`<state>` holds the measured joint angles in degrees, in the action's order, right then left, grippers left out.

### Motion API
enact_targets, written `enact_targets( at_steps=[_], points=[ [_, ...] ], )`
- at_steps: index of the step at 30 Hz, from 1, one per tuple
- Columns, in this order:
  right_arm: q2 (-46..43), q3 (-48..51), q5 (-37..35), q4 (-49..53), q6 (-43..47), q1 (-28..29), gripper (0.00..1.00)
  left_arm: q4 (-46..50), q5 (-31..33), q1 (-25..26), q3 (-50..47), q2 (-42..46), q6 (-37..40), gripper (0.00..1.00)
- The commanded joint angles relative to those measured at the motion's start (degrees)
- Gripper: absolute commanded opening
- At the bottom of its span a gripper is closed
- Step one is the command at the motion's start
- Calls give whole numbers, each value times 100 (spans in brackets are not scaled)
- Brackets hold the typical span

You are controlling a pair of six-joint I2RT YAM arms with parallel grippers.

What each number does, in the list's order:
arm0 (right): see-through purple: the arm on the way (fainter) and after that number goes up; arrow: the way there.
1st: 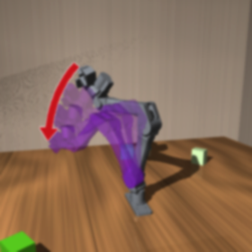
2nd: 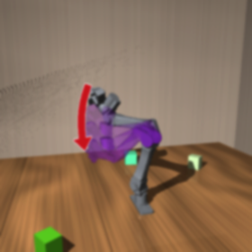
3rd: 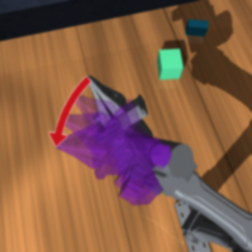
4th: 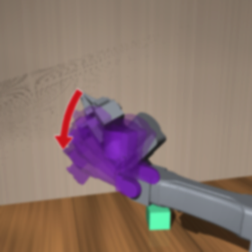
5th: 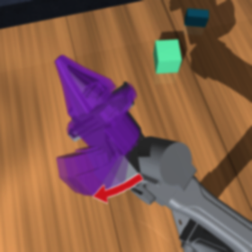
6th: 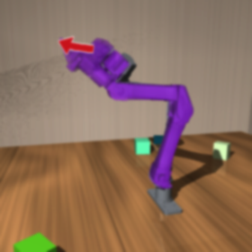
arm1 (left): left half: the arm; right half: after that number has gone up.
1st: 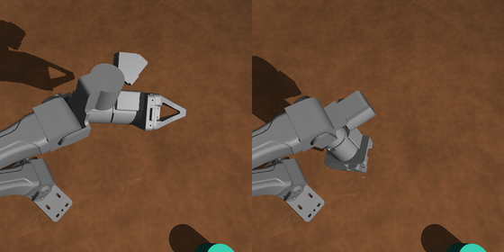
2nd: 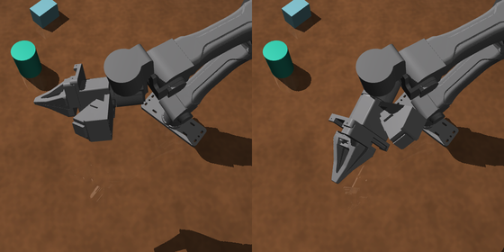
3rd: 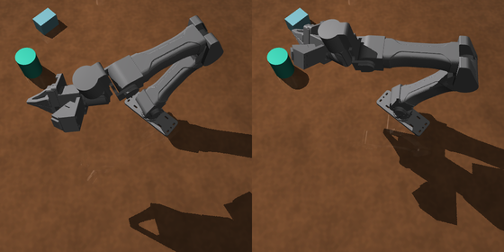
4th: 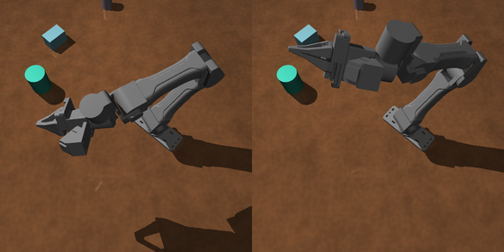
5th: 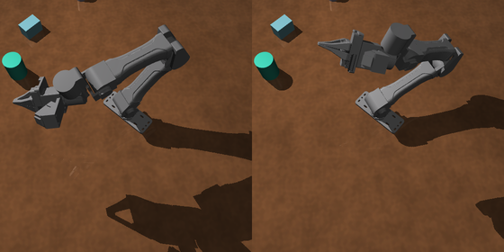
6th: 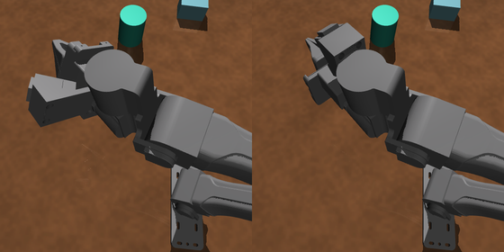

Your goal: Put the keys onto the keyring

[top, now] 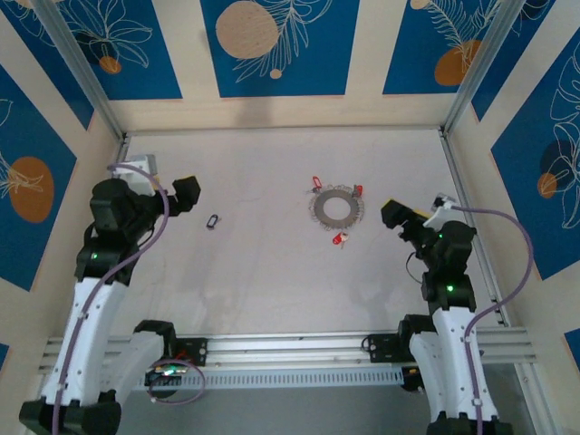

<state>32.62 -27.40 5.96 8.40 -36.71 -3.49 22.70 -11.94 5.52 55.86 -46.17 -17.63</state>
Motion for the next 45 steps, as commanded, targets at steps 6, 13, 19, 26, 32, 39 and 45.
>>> enact_targets(
  at_steps=[6,13,19,26,32,39,45],
  points=[
    [2348,-1071,-1521,1788,-137,2745,99,836,-422,57,-30,-1268,-553,100],
    [4030,-2113,-2000,1660,-855,2891,85,830,-191,72,-289,-1482,-404,100],
    [4824,-2558,-2413,1260,-1590,2407,78,1060,126,72,-310,-1406,-268,100],
    [5094,-2710,-1795,462,-1372,1556,66,874,128,72,-488,-1160,-313,100],
    [5510,-3306,-1710,674,-162,1839,61,924,266,63,-458,-1426,-70,100],
    [6085,-3778,-1452,656,61,2032,53,702,81,63,-183,-2113,-401,100],
    [6856,-4865,-2158,1808,-27,2645,53,721,-158,423,1253,-3288,-634,100]
  ],
)
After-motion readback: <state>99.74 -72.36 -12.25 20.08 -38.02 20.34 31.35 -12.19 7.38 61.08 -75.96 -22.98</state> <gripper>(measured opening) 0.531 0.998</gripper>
